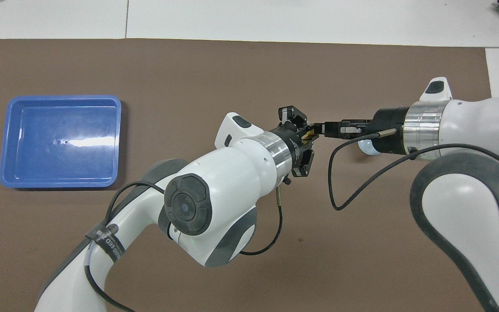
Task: Transfer and insert pens with both arms
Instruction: 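Grasp the yellow pen's far end with the right gripper, then carry the yellow pen to the cup while the left gripper withdraws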
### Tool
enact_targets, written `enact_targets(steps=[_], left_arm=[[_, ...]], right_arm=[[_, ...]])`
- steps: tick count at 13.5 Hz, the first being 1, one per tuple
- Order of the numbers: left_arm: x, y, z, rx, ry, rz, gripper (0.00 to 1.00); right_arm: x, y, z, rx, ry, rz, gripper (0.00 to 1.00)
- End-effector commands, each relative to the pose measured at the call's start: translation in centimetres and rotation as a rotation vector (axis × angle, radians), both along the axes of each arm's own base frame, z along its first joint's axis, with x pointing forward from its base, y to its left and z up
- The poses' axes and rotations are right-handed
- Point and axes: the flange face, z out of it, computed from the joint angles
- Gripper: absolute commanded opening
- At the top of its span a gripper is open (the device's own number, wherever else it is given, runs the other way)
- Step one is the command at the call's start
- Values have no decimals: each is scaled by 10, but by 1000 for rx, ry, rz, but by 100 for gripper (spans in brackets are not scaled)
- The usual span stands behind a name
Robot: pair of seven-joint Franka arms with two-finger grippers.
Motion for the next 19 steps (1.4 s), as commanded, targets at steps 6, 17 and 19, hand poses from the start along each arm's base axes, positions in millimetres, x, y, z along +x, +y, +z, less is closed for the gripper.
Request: enact_targets(steps=[6,17,19], left_arm=[[-3,-3,5,-14,-6,-1,0],[14,22,13,22,-6,22,61],[21,39,20,49,10,38,62]], right_arm=[[-1,-2,6,-10,2,2,0],[5,-32,26,-142,18,69,0],[7,-50,26,-189,21,61,0]])
